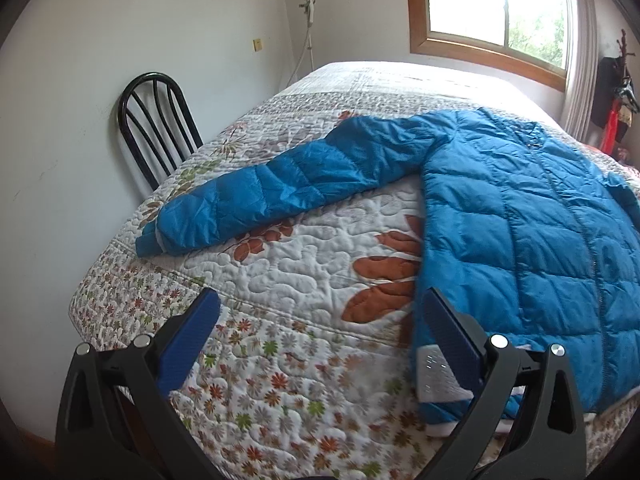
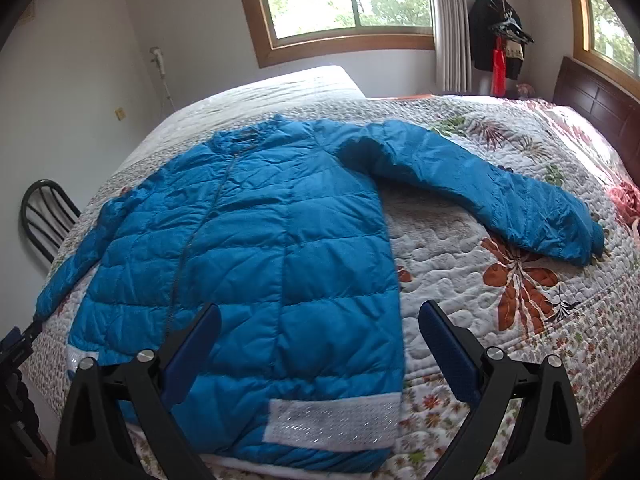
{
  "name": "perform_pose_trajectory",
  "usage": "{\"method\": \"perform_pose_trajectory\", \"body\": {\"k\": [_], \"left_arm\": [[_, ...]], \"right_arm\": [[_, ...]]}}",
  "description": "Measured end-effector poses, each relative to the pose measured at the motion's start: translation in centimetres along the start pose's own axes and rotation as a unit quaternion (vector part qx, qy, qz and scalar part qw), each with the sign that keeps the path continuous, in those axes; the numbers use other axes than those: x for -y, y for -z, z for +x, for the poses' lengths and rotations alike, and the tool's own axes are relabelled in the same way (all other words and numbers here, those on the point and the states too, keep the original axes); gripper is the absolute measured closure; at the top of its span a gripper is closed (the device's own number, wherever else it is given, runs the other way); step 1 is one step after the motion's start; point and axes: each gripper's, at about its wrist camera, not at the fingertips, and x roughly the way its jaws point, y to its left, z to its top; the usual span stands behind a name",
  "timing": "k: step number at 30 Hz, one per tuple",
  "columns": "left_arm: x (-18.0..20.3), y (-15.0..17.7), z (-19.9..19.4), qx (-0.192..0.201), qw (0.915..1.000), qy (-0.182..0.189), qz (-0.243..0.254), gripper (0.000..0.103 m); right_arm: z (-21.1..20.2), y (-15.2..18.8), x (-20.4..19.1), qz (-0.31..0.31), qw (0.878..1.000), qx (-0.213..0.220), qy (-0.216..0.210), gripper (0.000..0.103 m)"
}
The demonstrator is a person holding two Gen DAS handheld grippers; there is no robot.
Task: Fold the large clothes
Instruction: 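Reach the right gripper to the blue jacket's sleeve cuff and grasp it, then carry the grasped sleeve with the right gripper across the jacket body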
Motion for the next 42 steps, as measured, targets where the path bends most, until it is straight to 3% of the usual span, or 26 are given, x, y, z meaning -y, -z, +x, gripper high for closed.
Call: {"method": "perform_pose_trajectory", "body": {"k": [4, 8, 16, 20, 23, 29, 32, 34, 35, 37, 42], "left_arm": [[-2.0, -0.1, 3.5, -0.016, 0.9999, -0.005, -0.005, 0.003], [-4.3, -0.2, 6.3, -0.027, 0.9995, -0.014, -0.004, 0.003], [-7.9, -0.7, 10.4, -0.056, 0.9969, -0.017, -0.052, 0.003], [-8.1, -0.9, 11.9, -0.061, 0.9959, -0.008, -0.066, 0.003], [-8.2, -1.1, 13.1, -0.075, 0.9944, 0.000, -0.075, 0.003], [-8.3, -1.1, 13.6, -0.080, 0.9940, 0.007, -0.075, 0.003], [-8.2, -1.1, 13.7, -0.080, 0.9943, 0.006, -0.070, 0.003], [-8.2, -1.1, 13.8, -0.080, 0.9943, 0.006, -0.070, 0.003], [-8.2, -1.2, 13.8, -0.080, 0.9943, 0.006, -0.070, 0.003], [-8.2, -1.1, 13.8, -0.080, 0.9943, 0.006, -0.070, 0.003], [-8.2, -1.0, 13.9, -0.080, 0.9944, 0.006, -0.069, 0.003]], "right_arm": [[2.6, -2.3, 5.5, 0.059, 0.998, -0.019, 0.028, 0.007], [4.6, -3.9, 12.9, 0.148, 0.987, -0.036, 0.050, 0.007], [6.5, -3.8, 26.4, 0.311, 0.941, -0.058, 0.119, 0.007], [7.9, -3.1, 30.3, 0.352, 0.926, -0.064, 0.121, 0.007], [9.6, -3.0, 32.6, 0.374, 0.919, -0.063, 0.112, 0.013], [11.0, -4.3, 33.8, 0.374, 0.917, -0.045, 0.129, 0.015], [11.7, -5.5, 33.4, 0.352, 0.922, -0.044, 0.154, 0.035], [12.0, -6.5, 32.8, 0.334, 0.927, -0.040, 0.164, 0.055], [12.0, -6.8, 32.5, 0.327, 0.931, -0.034, 0.160, 0.062], [12.0, -7.4, 32.2, 0.328, 0.936, -0.017, 0.129, 0.087], [10.5, -8.3, 31.4, 0.315, 0.942, 0.018, 0.116, 0.090]]}}
